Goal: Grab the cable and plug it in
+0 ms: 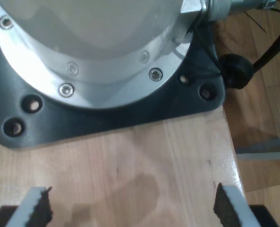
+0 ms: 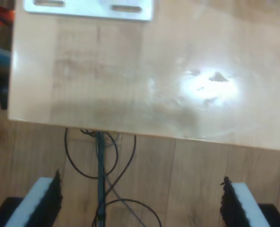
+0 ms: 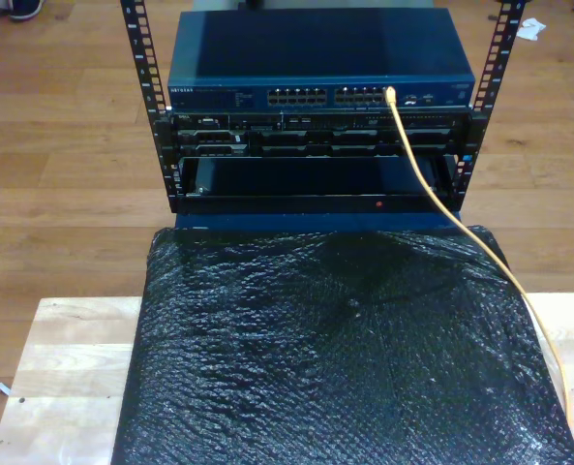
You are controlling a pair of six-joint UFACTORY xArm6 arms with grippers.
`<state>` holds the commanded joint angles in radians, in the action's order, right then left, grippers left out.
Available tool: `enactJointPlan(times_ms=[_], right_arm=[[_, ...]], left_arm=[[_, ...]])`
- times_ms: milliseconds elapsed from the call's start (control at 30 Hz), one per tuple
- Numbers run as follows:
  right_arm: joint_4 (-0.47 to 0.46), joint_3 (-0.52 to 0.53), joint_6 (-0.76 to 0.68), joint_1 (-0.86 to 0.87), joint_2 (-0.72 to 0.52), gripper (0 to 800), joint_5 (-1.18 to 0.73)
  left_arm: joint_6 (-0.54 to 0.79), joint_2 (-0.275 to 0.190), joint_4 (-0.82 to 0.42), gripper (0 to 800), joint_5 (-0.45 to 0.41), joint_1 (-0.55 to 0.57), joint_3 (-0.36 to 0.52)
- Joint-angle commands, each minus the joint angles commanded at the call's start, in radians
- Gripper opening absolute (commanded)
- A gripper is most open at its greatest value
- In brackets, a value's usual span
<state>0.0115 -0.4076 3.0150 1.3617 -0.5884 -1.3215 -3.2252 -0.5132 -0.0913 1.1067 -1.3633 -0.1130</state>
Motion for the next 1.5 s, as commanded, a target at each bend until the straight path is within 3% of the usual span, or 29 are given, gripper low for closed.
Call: enactJointPlan(times_ms=[333,600,1067,1500], right_arm=[[-0.002,0.146,0.034,0.051,-0.032,799,0.100],[0.005,0.195,0.069,0.052,-0.087,799,0.150],[0.002,0.319,0.081,0.106,-0.049,799,0.276],[0.005,0.364,0.115,0.109,-0.029,800,0.376]], left_arm=[[0.000,-0.002,0.000,800,0.000,0.000,0.000],[0.000,-0.002,0.000,800,0.000,0.000,0.000],[0.000,-0.002,0.000,800,0.000,0.000,0.000],[0.000,-0.002,0.000,800,0.000,0.000,0.000]])
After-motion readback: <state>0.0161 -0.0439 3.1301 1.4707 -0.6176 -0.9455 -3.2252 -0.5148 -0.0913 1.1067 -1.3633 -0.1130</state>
